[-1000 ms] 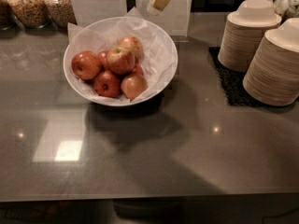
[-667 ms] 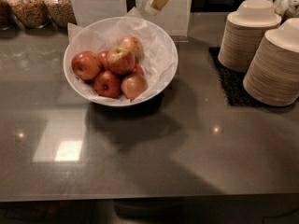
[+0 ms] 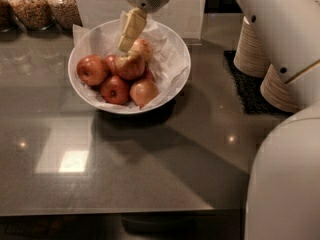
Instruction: Pick apple from white bowl
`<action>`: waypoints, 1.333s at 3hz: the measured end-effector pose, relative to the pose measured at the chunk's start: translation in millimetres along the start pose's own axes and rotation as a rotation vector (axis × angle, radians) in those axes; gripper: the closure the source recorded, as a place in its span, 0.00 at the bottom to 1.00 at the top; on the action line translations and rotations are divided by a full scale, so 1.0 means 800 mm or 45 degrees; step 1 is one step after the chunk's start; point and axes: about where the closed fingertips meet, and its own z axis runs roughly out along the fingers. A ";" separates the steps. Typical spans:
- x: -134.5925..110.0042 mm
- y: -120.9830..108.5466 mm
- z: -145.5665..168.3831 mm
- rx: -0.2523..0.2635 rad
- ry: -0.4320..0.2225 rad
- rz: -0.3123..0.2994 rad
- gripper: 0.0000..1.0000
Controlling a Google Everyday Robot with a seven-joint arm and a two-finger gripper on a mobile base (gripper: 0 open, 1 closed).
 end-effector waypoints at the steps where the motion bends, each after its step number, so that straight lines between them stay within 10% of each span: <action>1: 0.024 0.048 0.118 -0.271 -0.088 0.103 0.00; 2: 0.024 0.048 0.118 -0.271 -0.087 0.103 0.00; 4: -0.057 0.117 0.052 -0.279 0.219 0.208 0.00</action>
Offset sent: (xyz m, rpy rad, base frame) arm -0.0085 0.0427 -0.0628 -0.0133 0.1514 0.0925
